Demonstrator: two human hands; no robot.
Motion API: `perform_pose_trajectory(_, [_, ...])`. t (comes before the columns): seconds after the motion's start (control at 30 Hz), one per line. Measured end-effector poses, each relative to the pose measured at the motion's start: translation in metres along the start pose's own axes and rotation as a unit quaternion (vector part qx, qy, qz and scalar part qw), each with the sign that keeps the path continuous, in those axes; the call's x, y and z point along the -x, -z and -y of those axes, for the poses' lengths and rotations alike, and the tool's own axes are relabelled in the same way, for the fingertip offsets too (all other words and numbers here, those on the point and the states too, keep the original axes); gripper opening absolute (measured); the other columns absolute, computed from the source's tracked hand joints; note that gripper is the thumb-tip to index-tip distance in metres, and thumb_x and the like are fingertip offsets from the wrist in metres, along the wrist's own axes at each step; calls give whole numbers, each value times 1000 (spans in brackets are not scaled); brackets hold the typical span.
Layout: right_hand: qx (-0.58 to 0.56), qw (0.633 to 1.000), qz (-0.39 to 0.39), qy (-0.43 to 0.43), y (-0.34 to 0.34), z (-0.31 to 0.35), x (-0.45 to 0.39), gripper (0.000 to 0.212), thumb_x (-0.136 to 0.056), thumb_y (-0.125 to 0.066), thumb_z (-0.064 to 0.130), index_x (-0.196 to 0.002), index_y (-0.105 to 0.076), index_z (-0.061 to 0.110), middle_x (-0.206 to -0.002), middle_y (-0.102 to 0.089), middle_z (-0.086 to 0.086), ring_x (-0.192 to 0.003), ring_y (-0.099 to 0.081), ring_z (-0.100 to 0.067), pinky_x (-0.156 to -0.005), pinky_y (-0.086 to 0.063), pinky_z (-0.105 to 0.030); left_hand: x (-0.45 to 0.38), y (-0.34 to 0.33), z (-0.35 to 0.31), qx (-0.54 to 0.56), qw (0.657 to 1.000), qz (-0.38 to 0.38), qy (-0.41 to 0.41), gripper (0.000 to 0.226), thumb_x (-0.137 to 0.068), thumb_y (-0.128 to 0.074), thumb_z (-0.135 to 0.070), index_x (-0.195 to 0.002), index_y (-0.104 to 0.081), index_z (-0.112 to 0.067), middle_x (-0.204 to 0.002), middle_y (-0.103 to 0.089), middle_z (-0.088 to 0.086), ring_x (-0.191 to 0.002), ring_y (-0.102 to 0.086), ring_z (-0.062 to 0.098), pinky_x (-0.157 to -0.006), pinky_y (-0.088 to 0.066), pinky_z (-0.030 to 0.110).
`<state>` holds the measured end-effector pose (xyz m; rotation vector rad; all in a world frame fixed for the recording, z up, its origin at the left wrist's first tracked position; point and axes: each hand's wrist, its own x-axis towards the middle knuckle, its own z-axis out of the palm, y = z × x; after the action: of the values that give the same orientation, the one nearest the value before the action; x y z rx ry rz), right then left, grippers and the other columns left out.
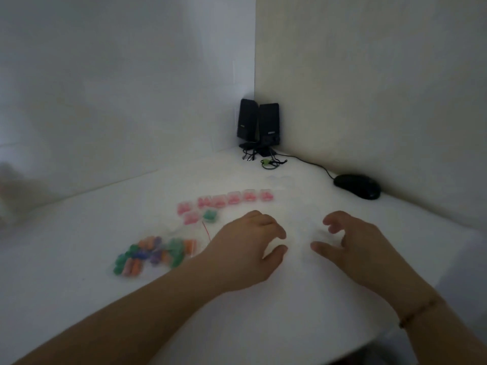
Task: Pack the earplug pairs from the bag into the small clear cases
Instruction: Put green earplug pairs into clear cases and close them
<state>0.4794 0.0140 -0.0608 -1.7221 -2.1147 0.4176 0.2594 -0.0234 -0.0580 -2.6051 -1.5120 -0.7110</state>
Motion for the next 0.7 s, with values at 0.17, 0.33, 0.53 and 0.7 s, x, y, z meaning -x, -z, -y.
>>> perform_pose_trajectory(0.17, [3, 997, -61, 46, 0, -11, 10, 24, -90, -58, 41, -113, -55, 34, -116, -54, 15, -102, -48, -8, -94, -42, -28, -10, -23, -8, 18, 999, 37, 9, 56, -89, -53, -56, -134, -52, -22, -132, -57, -4, -119, -48, 16, -101, -41, 33])
perform_pose_trajectory(0.33, [25, 995, -67, 65, -4, -2, 16, 19, -90, -63, 23, -109, -62, 26, -122, -57, 7, -117, -48, -18, -103, -37, -33, -16, -36, -20, 11, 998, 55, -6, 46, -89, -59, -50, -124, -58, -20, -123, -62, -2, -112, -51, 20, -96, -40, 36])
perform_pose_trajectory(0.53, [-63, 969, -84, 222, -2, 32, 21, 29, -83, -68, 16, -108, -66, 30, -100, -63, 22, -88, -57, 2, -81, -45, -11, 2, 1, -6, 123, 991, -37, 35, 28, -97, -50, -39, -111, -66, -22, -102, -71, -8, -91, -63, 9, -83, -49, 32])
perform_pose_trajectory(0.7, [-76, 923, -162, 340, -8, 94, -3, 25, -90, -64, 35, -113, -66, 24, -82, -49, 25, -65, -50, 1, -56, -38, -6, 15, 45, 30, 367, 916, -76, 143, 34, -91, -56, -38, -118, -66, -20, -94, -75, -3, -88, -70, 10, -82, -56, 31])
